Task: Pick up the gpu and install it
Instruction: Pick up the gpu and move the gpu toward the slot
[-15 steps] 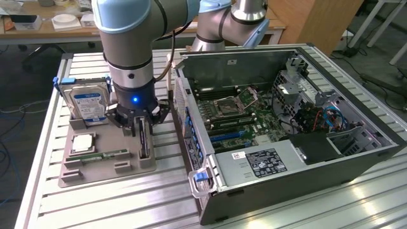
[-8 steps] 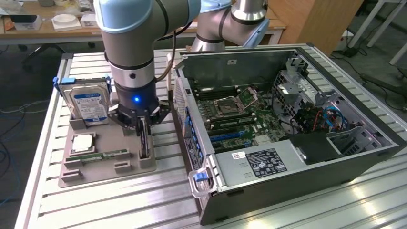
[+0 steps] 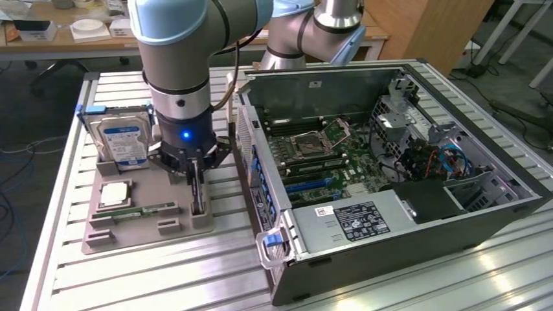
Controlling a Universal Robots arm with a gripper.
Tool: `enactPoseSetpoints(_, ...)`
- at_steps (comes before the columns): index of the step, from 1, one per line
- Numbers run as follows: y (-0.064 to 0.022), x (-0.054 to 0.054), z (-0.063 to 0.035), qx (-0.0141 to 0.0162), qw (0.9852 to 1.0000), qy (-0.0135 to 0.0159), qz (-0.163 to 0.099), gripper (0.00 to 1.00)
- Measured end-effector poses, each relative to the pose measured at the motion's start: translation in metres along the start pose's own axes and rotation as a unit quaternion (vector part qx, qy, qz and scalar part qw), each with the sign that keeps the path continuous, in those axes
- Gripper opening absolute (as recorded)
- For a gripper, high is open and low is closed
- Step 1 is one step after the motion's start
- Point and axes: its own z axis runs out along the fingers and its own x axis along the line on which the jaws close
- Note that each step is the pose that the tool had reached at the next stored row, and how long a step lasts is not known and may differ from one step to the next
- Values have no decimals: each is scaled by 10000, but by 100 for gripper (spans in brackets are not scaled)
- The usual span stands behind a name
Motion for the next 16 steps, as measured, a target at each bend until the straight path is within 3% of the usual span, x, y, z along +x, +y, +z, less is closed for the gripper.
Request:
enactPoseSetpoints(12, 0, 0, 0, 0, 10000, 0, 0, 26)
enactPoseSetpoints(16, 1, 5, -20, -14, 10000, -1, 4, 26)
